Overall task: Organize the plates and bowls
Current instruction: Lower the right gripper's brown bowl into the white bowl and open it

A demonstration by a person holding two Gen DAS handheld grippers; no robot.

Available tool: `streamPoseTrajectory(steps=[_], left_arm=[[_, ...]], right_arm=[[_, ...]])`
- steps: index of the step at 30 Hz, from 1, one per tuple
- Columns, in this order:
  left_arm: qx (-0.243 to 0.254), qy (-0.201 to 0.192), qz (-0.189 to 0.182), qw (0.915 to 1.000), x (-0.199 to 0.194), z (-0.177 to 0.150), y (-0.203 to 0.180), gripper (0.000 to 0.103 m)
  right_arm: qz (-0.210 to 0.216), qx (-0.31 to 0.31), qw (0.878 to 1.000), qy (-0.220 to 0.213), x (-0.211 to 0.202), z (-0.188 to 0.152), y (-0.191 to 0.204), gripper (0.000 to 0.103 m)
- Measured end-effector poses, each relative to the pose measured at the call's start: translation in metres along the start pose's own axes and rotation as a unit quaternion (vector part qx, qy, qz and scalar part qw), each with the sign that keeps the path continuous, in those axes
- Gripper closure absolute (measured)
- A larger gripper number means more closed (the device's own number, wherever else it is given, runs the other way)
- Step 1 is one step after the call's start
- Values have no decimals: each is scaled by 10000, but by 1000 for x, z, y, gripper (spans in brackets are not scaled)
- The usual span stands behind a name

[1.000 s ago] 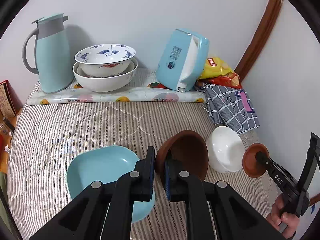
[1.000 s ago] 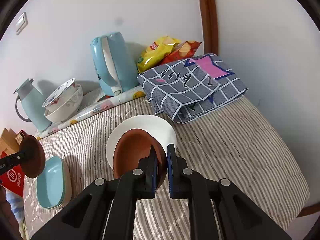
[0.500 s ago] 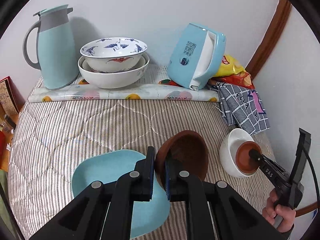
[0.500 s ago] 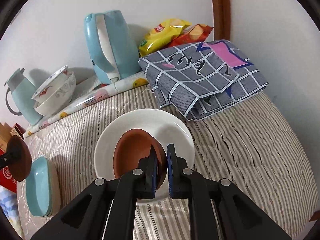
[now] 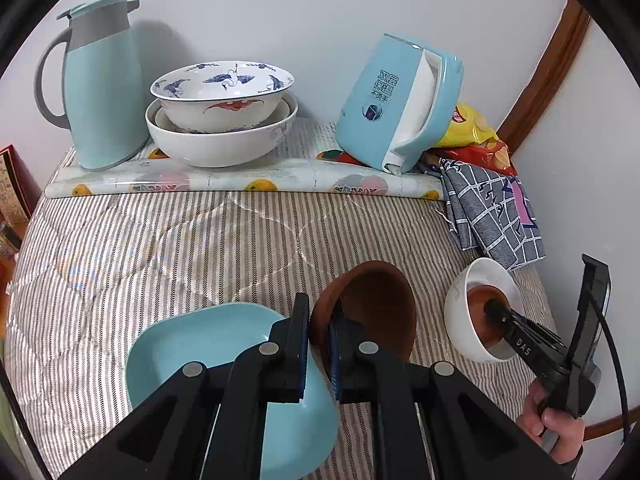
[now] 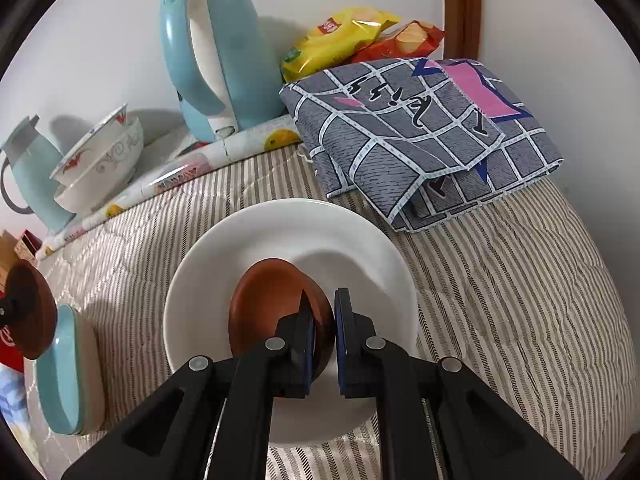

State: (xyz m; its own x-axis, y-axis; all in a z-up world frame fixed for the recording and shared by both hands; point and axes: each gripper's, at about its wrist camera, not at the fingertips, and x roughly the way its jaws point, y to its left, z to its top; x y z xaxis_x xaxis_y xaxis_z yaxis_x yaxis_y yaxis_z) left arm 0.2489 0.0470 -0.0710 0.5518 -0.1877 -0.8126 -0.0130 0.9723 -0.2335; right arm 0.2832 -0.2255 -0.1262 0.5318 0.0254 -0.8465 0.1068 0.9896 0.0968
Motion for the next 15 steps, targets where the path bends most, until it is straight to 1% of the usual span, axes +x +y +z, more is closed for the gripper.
streamPoseTrajectory(steps=[4,9,15], left_arm=[[30,42,-15,10000,4,0,-2,94],[45,67,-35,10000,6,0,-4,94],[75,77,-77,9999,6,-2,-8,94]], right_arm=[[-139,-143,9998,56,5,2,4,94],[-511,-543,9972,88,10,3,14,92],[-734,-919,9930,113,15,4,23,86]])
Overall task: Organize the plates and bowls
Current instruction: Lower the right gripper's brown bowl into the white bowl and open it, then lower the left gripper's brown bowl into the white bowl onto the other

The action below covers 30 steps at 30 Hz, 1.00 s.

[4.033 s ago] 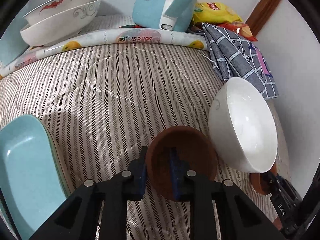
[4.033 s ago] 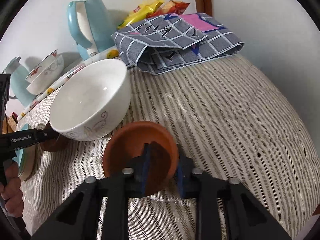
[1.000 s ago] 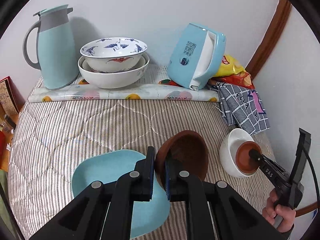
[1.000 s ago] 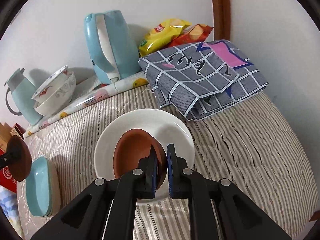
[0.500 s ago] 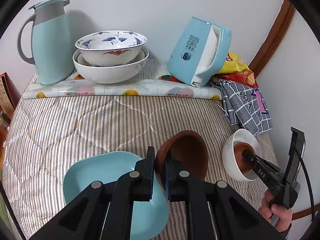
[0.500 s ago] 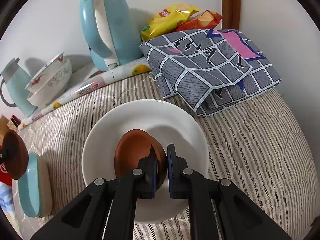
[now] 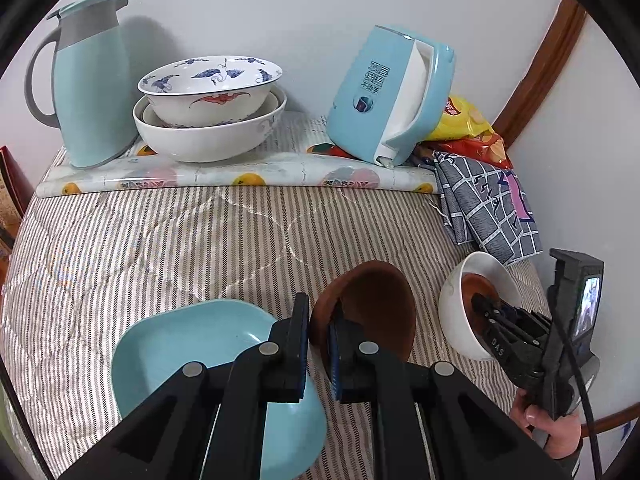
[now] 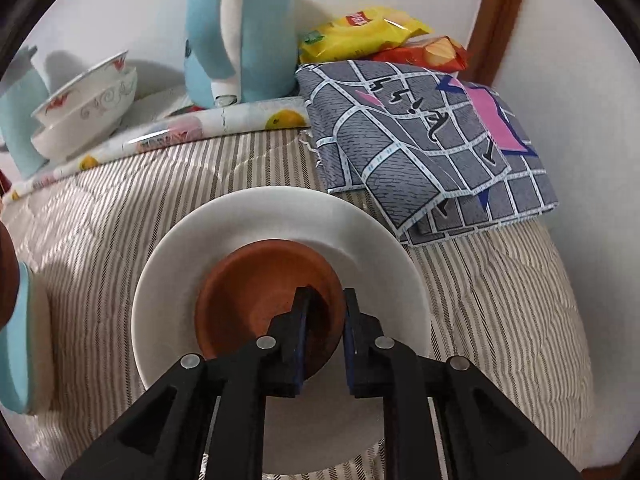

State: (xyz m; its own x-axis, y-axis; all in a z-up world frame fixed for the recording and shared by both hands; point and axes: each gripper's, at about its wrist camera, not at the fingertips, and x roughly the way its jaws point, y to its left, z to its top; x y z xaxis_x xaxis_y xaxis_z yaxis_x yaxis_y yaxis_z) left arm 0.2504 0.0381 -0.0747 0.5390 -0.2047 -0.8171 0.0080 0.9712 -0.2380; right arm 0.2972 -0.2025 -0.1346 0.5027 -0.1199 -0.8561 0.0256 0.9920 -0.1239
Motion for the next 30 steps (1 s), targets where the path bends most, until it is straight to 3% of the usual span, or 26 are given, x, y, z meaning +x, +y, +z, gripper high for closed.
streamPoseTrajectory(steps=[4,9,13,18,30], left_arm=[[35,20,-26,10000,0,-2,-3,94],[139,61,5,9999,-2,-7,-8,94],[165,41,23,9999,-6,-8,-11,94],[253,-18,-23,9997,-10,-10,-27,94],[561,27,-364,9978,7,-11,-101,94]], right_arm=[[21,-61,9999,-86,-1,-1,2,72],[119,-42,9997,-189,-5,-1,1,69],[261,87,9992,-305,-14,-4,-2,57],[580,264,9968,-492,-37,-10,-12,57],[519,641,9915,-1010,-101,-42,-77,57]])
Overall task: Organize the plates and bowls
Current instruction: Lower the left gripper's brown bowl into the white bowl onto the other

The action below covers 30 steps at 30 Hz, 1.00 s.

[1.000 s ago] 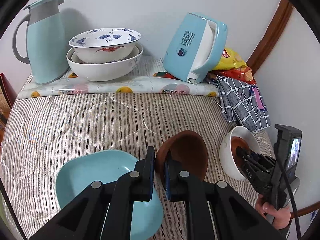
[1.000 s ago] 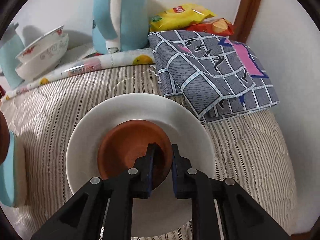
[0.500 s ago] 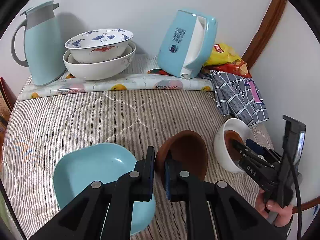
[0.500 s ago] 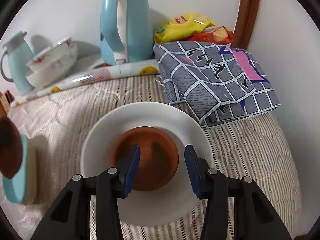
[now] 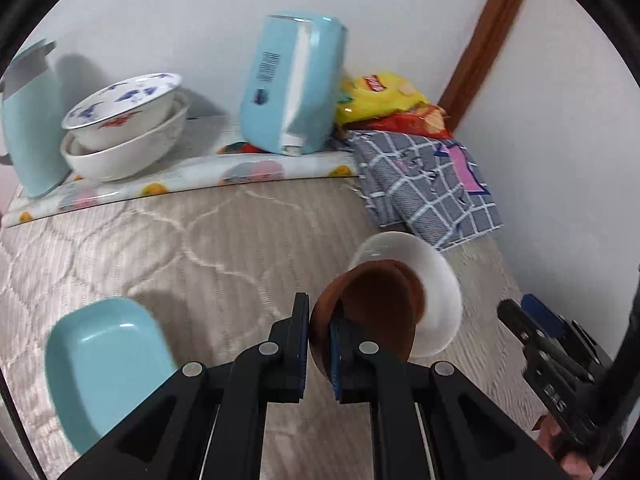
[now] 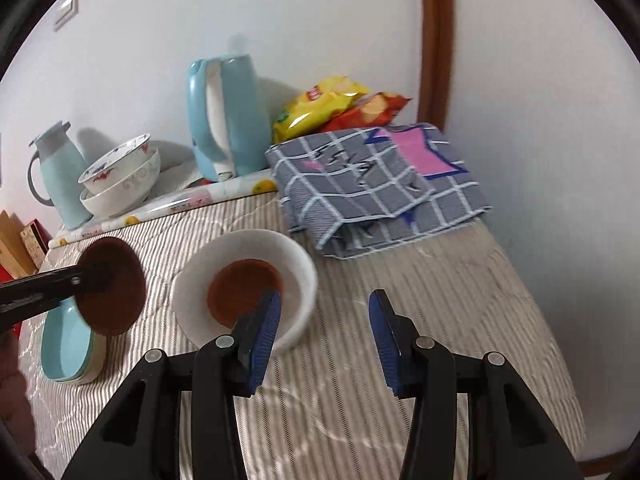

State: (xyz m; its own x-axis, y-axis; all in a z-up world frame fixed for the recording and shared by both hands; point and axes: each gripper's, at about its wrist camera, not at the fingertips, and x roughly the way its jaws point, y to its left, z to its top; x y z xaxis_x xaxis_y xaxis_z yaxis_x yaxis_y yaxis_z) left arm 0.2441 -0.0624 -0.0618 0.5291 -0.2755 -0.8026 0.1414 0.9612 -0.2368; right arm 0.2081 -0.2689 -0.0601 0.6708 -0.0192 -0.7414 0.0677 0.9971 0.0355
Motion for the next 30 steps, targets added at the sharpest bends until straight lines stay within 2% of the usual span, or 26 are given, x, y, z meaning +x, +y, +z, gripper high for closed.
streamPoseTrajectory(steps=[6,16,30], left_arm=[[47,143,-62,9999,26,6,-28,94],[-183,329,-50,9993,61,7,-36,94],[-369,484,-146,9980,88,8,-38,93]], right_arm=[[-127,159,9996,-173,-25,-9,-31,57],[-296,521,9982,-74,-32,-38,-71,57],[-327,387,9985,227,-18,-55,-71,57]])
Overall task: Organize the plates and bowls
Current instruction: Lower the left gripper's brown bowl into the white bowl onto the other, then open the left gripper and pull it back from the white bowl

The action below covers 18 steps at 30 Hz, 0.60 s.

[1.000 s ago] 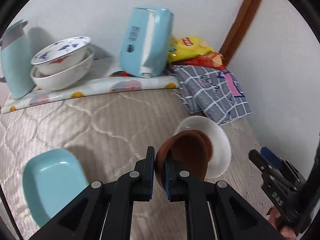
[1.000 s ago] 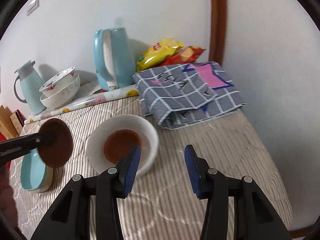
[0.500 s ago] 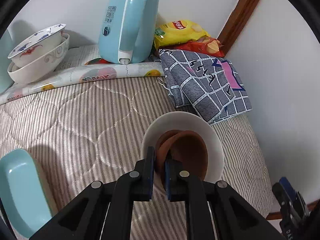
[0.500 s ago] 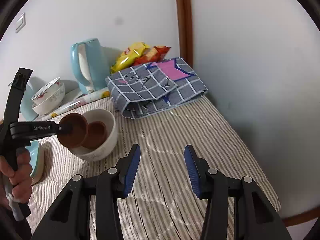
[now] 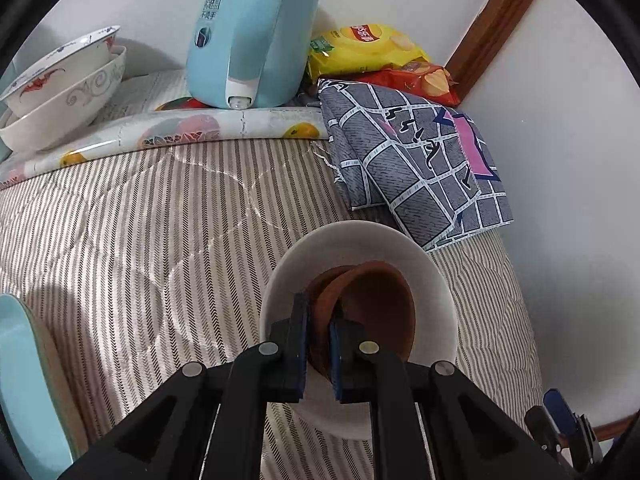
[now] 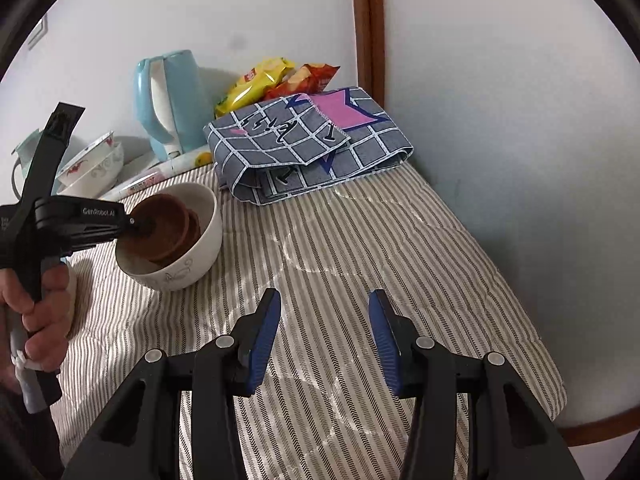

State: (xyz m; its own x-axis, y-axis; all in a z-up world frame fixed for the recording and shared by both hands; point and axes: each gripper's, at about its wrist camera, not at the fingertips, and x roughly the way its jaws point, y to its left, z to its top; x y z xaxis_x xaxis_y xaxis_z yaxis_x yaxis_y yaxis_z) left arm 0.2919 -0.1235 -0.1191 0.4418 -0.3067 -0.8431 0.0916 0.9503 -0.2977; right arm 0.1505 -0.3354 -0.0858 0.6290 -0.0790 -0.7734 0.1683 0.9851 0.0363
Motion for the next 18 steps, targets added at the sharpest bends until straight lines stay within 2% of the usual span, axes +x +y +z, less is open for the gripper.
streamPoseTrajectory(steps=[8,14,18], left_arm=[[8,20,-85,10000,1,0,-1,92],[86,150,-161,9997,0,0,-2,84],[227,47,-74,9997,-10,-1,-7,77]], right_arm=[[68,-119,9999,96,5,0,10,57],[100,-200,9997,80,4,4,19,57],[124,-256,9996,50,1,6,25,57]])
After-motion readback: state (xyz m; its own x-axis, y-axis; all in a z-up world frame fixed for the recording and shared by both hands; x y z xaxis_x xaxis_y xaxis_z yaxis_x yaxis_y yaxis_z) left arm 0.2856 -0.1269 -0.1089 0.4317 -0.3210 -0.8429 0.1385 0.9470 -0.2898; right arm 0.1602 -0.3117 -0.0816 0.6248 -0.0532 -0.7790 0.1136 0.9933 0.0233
